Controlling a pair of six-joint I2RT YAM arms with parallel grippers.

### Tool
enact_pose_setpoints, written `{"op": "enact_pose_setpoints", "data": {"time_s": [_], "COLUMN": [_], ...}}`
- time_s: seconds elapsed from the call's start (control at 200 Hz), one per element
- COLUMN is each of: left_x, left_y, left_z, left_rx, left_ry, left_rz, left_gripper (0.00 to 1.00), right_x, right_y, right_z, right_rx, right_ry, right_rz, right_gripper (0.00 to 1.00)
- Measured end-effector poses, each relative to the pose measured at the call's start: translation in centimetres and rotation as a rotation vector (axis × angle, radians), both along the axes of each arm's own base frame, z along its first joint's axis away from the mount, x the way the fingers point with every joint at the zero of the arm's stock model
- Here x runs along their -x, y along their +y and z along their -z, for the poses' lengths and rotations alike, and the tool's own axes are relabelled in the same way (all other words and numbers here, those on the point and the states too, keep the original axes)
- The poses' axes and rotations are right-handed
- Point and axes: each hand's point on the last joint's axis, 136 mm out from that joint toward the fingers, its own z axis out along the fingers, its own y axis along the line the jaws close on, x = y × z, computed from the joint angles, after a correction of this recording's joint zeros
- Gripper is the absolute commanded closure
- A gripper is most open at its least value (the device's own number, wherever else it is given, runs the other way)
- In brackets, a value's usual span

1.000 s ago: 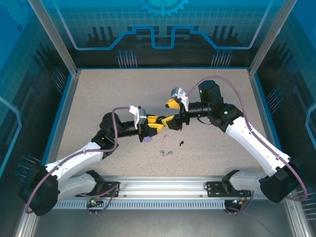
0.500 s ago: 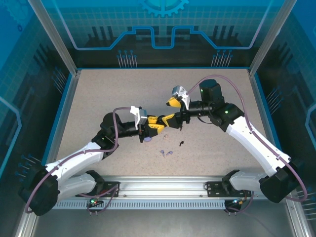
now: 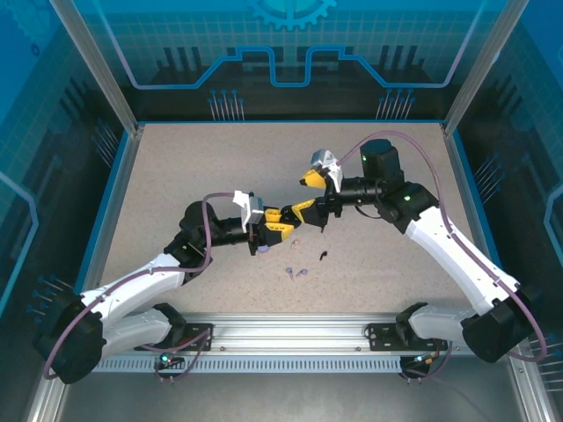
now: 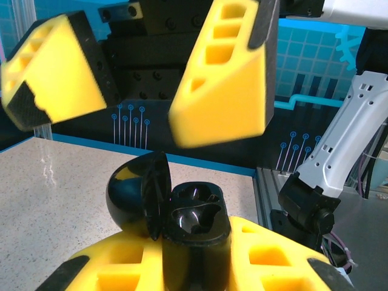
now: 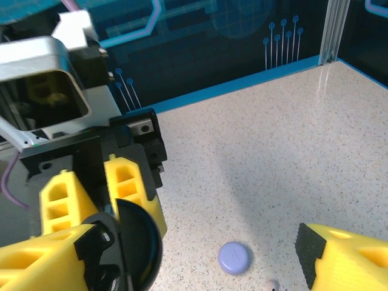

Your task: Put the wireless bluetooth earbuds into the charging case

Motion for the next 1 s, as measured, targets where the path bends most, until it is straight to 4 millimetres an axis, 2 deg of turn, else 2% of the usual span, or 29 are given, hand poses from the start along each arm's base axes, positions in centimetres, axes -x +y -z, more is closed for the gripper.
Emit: {"op": "enact_pose_setpoints", "data": {"time_s": [0.2,0.285,0.36,0.44,0.565,0.635,0.705,0.865,1.001], "left_x": [-0.3,-0.3,-0.2,0.0,0.3,0.4,0.5,0.5,0.4], "left_y": [0.3,0.7,1.1,1.4,1.8,1.9,2.0,2.0,2.0], "left_z": [-0.3,-0.7,-0.9,-1.2,-1.7,-1.9,-1.9,-1.8,-1.8], "left_rx": [0.0,0.01,0.016,0.023,0.034,0.039,0.041,0.04,0.04], "left_ry": [-0.026,-0.047,-0.068,-0.083,-0.1,-0.106,-0.108,-0.105,-0.104], "left_rz": [-0.035,-0.059,-0.078,-0.093,-0.105,-0.107,-0.107,-0.113,-0.116], "left_gripper": [0.97,0.98,0.98,0.98,0.98,0.98,0.98,0.98,0.98], "right_x": [0.3,0.0,-0.8,-1.8,-3.0,-2.7,-2.0,-0.2,-0.1], "right_y": [-3.0,-4.1,-5.0,-6.1,-8.3,-9.2,-9.5,-9.1,-8.7], "right_z": [-3.0,-2.9,-1.7,1.4,9.1,13.3,16.8,22.9,26.2], "right_rx": [-0.052,-0.043,-0.024,0.022,0.18,0.285,0.365,0.502,0.599], "right_ry": [-0.028,0.025,0.108,0.237,0.484,0.595,0.682,0.818,0.85], "right_rz": [0.123,0.218,0.325,0.448,0.655,0.736,0.78,0.819,0.841], "right_gripper": [0.19,0.21,0.23,0.27,0.29,0.3,0.31,0.34,0.36]}}
